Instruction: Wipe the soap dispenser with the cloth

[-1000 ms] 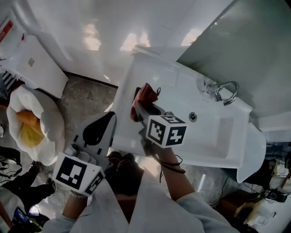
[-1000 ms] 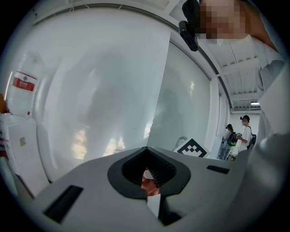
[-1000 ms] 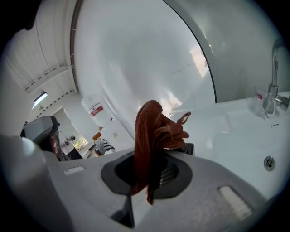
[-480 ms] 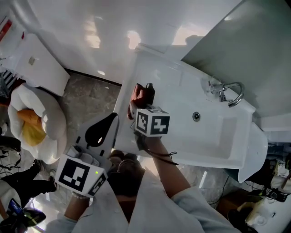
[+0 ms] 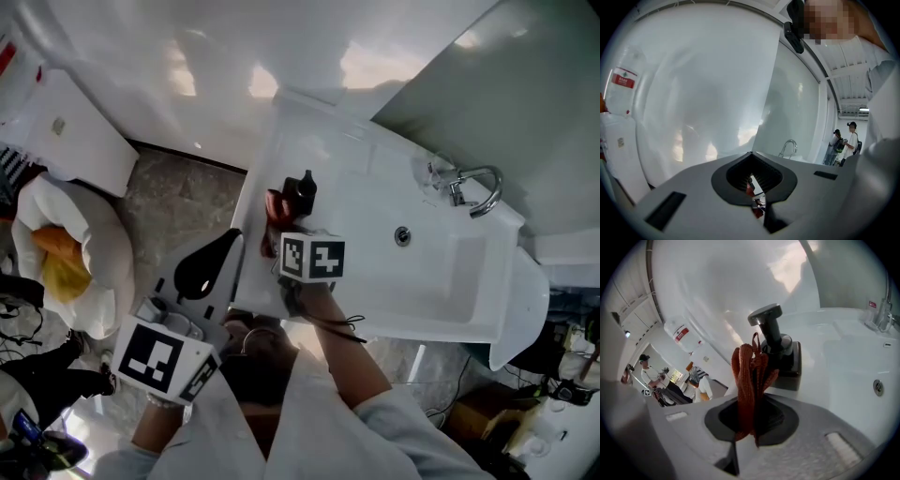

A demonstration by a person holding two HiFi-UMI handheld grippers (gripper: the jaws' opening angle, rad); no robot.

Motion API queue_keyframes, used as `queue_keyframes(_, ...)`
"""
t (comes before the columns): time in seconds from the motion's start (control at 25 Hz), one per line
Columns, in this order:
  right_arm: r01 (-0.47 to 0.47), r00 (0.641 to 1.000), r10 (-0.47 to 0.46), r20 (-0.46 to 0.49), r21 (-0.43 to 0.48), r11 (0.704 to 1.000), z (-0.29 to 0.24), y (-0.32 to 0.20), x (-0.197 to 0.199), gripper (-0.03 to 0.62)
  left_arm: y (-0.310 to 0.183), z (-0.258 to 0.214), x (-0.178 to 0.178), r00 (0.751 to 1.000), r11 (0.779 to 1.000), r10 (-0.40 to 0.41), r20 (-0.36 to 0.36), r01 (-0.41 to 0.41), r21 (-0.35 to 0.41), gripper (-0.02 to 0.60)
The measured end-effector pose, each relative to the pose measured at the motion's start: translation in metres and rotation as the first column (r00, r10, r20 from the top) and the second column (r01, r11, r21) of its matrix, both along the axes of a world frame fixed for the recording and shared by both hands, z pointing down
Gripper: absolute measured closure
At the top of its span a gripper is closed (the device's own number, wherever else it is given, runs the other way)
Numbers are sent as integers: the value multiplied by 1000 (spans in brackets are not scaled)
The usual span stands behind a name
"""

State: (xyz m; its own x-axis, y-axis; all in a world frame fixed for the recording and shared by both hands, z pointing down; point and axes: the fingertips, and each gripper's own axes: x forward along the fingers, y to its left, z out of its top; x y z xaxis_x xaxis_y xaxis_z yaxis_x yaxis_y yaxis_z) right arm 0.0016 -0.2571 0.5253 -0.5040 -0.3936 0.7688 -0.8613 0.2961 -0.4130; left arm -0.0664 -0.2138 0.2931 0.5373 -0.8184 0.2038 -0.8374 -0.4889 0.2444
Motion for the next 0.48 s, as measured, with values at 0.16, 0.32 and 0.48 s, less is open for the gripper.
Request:
queue_keyframes(0.16, -10, 1000, 10, -15, -14, 1000, 4, 14, 17, 539, -2, -1, 8, 1000, 1000, 21, -5, -21, 4, 577)
queue_keyframes(0.32, -41, 999, 40, -37, -27, 999, 8, 24, 41, 539, -3, 0, 15, 999, 999, 40, -13, -40, 7, 578)
queue_keyframes(0.48, -58, 996, 58, -72, 1, 998, 2, 27, 70, 539, -4, -1, 22, 998, 998, 57, -15, -57, 10, 578)
